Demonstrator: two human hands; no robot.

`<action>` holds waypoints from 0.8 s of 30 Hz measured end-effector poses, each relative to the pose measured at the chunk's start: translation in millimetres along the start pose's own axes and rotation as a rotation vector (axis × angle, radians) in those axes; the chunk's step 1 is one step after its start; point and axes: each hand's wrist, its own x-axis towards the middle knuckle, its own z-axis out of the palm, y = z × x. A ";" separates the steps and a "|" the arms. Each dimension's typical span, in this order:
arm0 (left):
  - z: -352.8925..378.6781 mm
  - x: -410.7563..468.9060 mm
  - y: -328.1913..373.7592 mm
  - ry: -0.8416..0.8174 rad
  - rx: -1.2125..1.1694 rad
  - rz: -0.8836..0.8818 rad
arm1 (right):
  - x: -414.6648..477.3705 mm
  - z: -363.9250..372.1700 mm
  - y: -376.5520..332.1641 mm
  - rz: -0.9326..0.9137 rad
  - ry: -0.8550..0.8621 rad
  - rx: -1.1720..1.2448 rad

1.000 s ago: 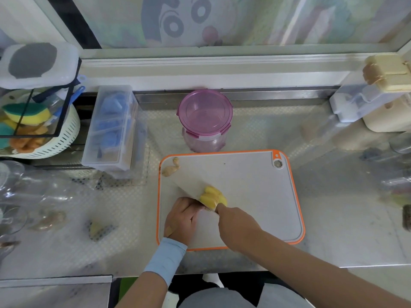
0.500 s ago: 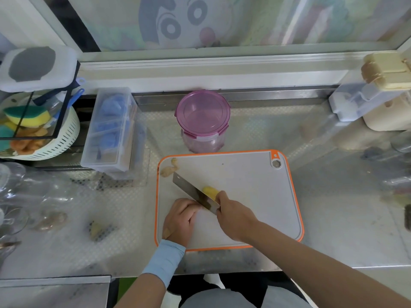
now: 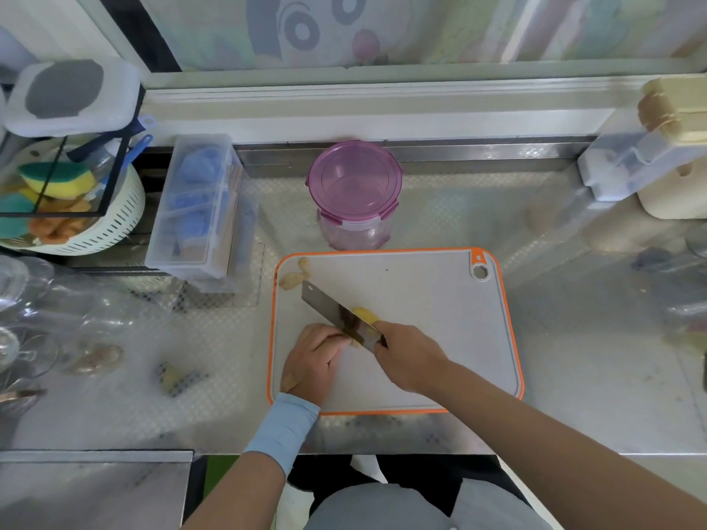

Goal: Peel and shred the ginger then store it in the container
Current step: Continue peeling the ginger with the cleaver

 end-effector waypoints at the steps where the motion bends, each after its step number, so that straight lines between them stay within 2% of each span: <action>1: 0.0 -0.7 -0.5 0.012 -0.004 0.002 | -1.1 -0.7 -0.2 0.004 -0.005 -0.010; 8: 4.8 -2.9 -2.5 0.141 -0.036 0.055 | -22.5 3.3 -3.7 -0.048 0.104 -0.113; 14: 8.0 -2.8 -4.7 0.213 0.025 0.085 | -47.2 12.4 -15.9 -0.106 0.119 -0.217; 24: 11.0 -6.3 -7.6 0.224 -0.015 0.109 | -51.2 9.9 -12.4 -0.082 0.103 -0.237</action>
